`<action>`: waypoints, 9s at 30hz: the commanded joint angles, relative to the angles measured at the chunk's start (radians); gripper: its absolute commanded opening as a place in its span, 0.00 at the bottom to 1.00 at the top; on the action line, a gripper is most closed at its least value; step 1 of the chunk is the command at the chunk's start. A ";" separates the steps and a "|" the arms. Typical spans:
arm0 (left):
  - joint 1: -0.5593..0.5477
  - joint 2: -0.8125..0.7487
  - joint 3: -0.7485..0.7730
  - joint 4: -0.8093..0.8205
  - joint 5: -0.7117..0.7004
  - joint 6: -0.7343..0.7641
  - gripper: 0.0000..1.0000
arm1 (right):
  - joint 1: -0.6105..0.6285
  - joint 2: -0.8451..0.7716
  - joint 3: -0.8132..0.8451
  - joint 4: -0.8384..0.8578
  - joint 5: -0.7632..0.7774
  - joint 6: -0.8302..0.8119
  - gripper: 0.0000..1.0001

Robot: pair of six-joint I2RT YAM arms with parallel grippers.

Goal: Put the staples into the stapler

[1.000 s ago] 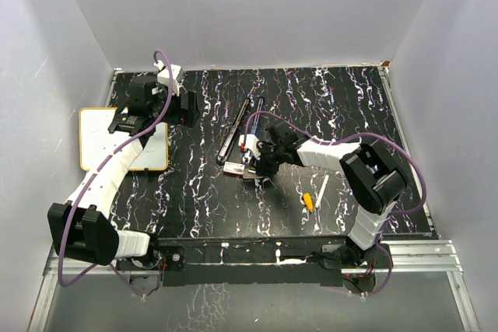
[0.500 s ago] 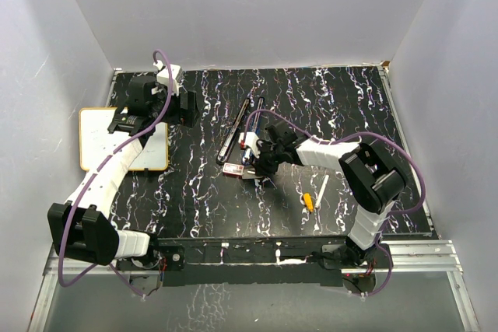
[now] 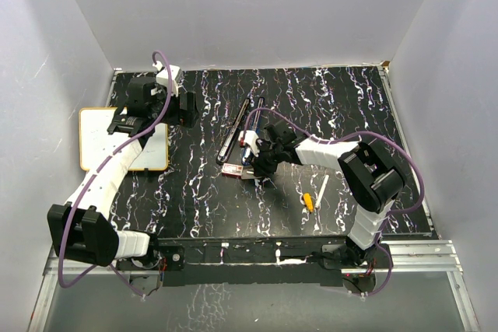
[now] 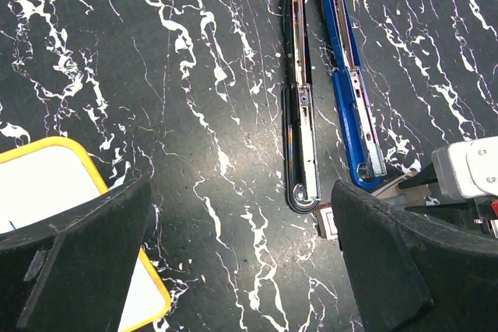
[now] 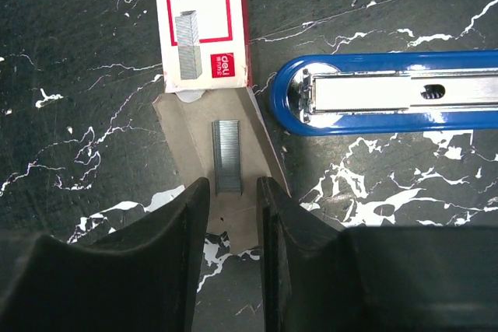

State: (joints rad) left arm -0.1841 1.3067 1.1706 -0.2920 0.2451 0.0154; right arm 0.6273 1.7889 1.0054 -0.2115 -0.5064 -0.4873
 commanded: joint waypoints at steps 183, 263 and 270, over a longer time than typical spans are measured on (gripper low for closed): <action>-0.058 0.073 -0.265 1.405 0.688 -1.104 0.29 | -0.163 -0.153 0.266 0.759 -0.496 1.242 0.12; -0.506 0.443 0.225 0.064 -0.363 -0.215 0.00 | -0.781 -0.531 -0.149 0.345 -0.303 0.557 0.56; -0.543 0.534 0.317 -0.011 -0.506 -0.281 0.00 | -0.853 -0.570 -0.182 0.354 -0.321 0.529 0.55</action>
State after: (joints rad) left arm -0.7109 1.8187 1.4132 -0.2314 -0.1345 -0.2146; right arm -0.1860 1.2663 0.8268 0.0792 -0.8280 0.0792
